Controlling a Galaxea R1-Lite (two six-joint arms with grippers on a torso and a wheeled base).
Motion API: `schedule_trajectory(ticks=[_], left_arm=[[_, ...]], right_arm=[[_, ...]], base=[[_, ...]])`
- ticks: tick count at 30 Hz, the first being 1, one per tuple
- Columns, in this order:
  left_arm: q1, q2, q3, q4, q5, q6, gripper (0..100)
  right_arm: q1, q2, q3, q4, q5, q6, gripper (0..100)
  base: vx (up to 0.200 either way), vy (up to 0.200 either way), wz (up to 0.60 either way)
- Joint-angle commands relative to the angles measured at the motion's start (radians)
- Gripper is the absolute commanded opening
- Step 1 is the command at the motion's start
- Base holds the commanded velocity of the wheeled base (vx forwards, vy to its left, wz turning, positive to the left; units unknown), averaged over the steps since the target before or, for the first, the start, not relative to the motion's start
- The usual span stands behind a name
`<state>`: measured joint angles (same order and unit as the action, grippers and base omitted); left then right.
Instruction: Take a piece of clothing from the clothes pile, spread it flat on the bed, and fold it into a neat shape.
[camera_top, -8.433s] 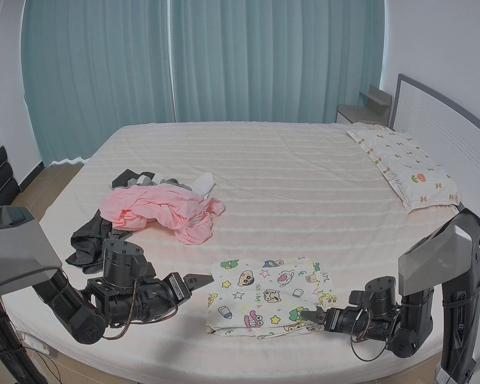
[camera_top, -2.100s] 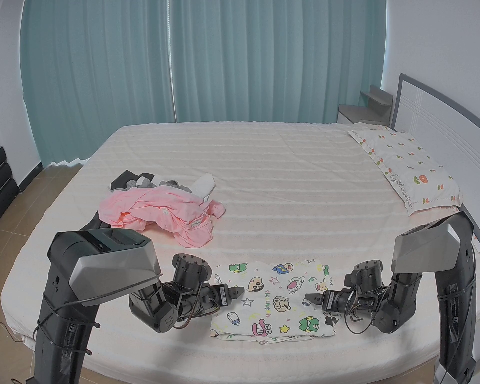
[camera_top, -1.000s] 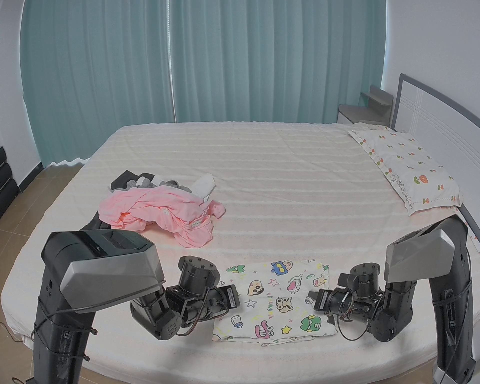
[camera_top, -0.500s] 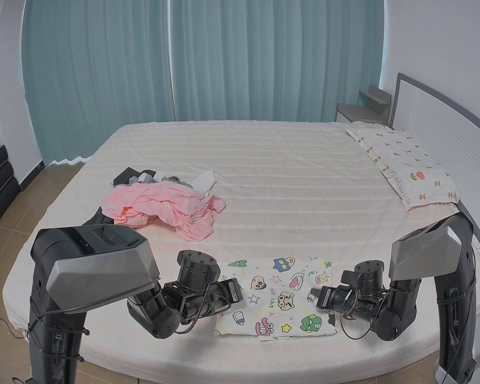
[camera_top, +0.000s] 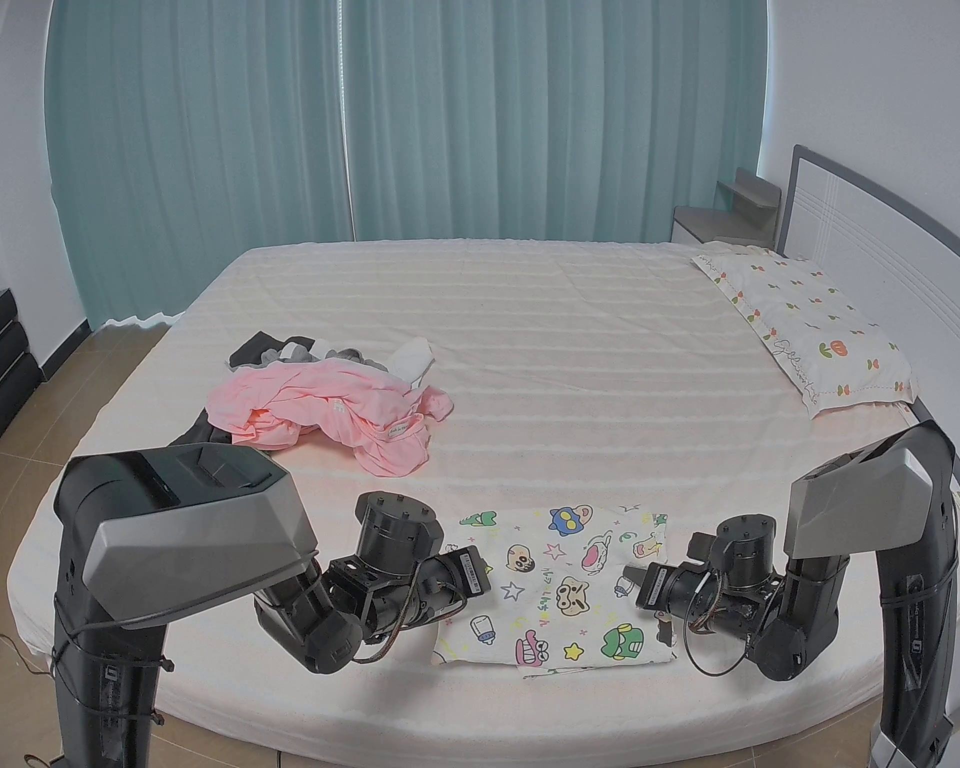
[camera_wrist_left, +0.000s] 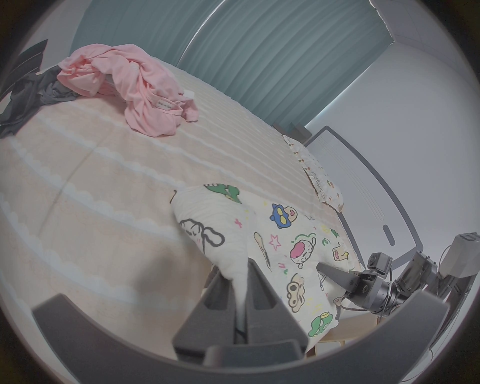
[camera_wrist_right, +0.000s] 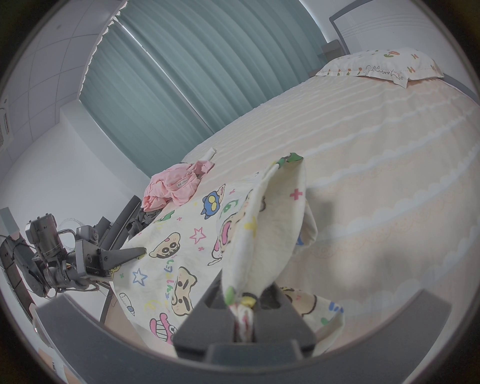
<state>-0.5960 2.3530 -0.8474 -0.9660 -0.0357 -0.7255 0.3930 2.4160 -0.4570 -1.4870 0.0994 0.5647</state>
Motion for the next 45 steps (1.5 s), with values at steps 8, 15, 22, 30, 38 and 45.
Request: schedule_trajectory(ticks=[8,15,22,30,38,45], left_arm=[[-0.007,-0.037,0.01,0.001,-0.001,-0.002,0],[-0.027,-0.041,0.016,0.001,-0.001,-0.003,0],[-0.031,-0.038,0.016,0.003,-0.001,-0.022,0],[-0.031,-0.031,0.014,0.003,-0.001,-0.022,0],[-0.031,-0.027,0.014,0.003,-0.001,-0.023,0],[-0.03,0.009,0.005,0.003,0.004,-0.02,0]], right_arm=[[-0.005,-0.035,0.021,0.001,0.0,0.001,0],[-0.003,-0.063,0.058,0.001,-0.001,0.003,0],[-0.006,-0.069,0.075,0.001,-0.001,0.001,0],[-0.009,-0.067,0.075,0.011,-0.003,0.001,0],[-0.009,-0.069,0.081,0.011,-0.003,0.001,0],[-0.011,-0.057,0.075,0.013,-0.003,0.001,0]], base=[[0.0,-0.2,0.0],[0.0,-0.2,0.0],[0.0,-0.2,0.0],[0.0,-0.2,0.0],[0.0,-0.2,0.0],[0.0,-0.086,0.0]])
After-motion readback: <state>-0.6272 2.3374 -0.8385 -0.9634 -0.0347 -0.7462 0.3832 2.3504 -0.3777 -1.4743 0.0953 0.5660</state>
